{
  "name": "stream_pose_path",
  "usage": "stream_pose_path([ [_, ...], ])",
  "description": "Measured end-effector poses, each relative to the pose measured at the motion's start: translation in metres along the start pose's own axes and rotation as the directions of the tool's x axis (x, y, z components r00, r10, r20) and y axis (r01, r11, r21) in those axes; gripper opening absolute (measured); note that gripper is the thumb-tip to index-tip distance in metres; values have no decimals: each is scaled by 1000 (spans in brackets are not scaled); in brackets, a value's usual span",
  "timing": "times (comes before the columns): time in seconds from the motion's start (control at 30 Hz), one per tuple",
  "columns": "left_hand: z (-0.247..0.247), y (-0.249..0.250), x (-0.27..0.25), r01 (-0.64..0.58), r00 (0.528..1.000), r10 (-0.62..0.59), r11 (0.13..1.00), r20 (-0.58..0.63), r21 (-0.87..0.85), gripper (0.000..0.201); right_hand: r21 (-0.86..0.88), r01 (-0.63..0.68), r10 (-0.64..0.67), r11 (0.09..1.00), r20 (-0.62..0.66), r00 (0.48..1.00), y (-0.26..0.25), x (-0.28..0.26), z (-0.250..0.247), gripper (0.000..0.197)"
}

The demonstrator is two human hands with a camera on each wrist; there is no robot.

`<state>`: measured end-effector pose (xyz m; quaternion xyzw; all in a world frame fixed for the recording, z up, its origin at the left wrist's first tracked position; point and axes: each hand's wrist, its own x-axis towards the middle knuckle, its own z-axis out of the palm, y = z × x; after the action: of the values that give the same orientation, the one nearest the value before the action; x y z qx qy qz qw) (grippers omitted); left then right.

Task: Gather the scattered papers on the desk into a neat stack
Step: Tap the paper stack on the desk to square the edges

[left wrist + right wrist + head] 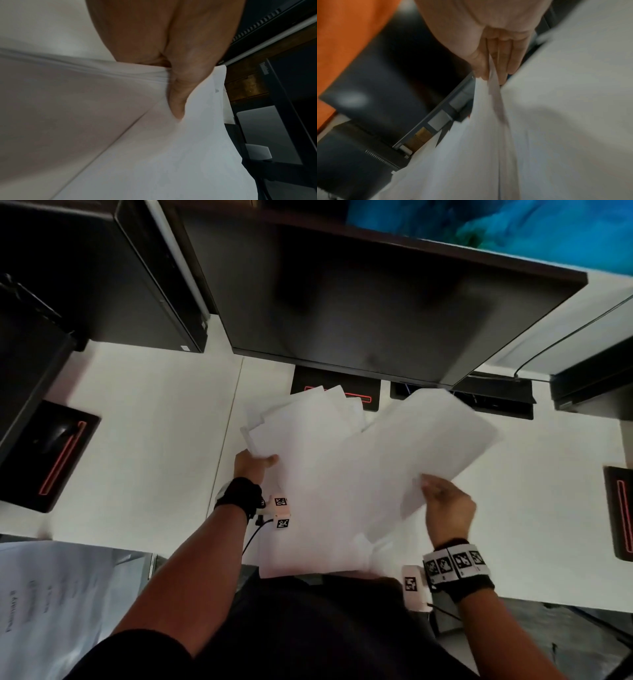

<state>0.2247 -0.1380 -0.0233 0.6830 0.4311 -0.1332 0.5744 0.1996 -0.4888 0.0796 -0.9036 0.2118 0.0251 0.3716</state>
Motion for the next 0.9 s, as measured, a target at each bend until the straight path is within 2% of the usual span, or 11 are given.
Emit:
stream_pose_path([
  [0.1, -1, 1, 2, -1, 1000, 1, 999, 5, 46, 33, -124, 235, -245, 964, -73, 967, -13, 4, -44, 30],
  [0.2, -2, 2, 3, -27, 999, 24, 996, 30, 84, 27, -208, 463, -460, 862, 64, 886, -44, 3, -89, 27],
  [0.3, -3, 8, 0, -57, 997, 51, 991, 49, 124, 22, -171, 544, -524, 821, 153, 838, -80, 2, -122, 38],
  [0.43, -1, 11, -2, -56, 998, 49, 984, 44, 172, 13, -92, 537, -524, 839, 128, 842, -109, 8, -133, 30],
  [0.53, 0, 6, -1, -47, 999, 45, 994, 28, 101, 15, -22, 509, -498, 861, 171, 850, -105, 26, -97, 29],
  [0.6, 0, 2, 0, -9, 999, 9, 1000, 40, 13, 37, 1, 467, -453, 884, 245, 857, -87, 41, -51, 36],
  [0.7, -3, -4, 6, 142, 988, -128, 976, 89, -167, 82, -51, 366, -323, 929, 371, 871, -52, 59, 24, 43],
  [0.77, -6, -9, 6, 180, 980, -149, 947, 132, -265, 101, -104, 308, -238, 946, 426, 873, -35, 63, 63, 39],
  [0.8, -6, -10, 5, 176, 979, -141, 948, 146, -264, 103, -128, 275, -193, 953, 444, 875, -30, 62, 78, 36],
  [0.83, -6, -7, -1, 143, 983, -111, 962, 143, -234, 96, -149, 247, -153, 958, 464, 873, -26, 60, 91, 35],
  [0.9, -3, -3, -7, 44, 994, -31, 990, 102, -130, 55, -162, 223, -104, 961, 535, 839, -24, 53, 110, 36],
])
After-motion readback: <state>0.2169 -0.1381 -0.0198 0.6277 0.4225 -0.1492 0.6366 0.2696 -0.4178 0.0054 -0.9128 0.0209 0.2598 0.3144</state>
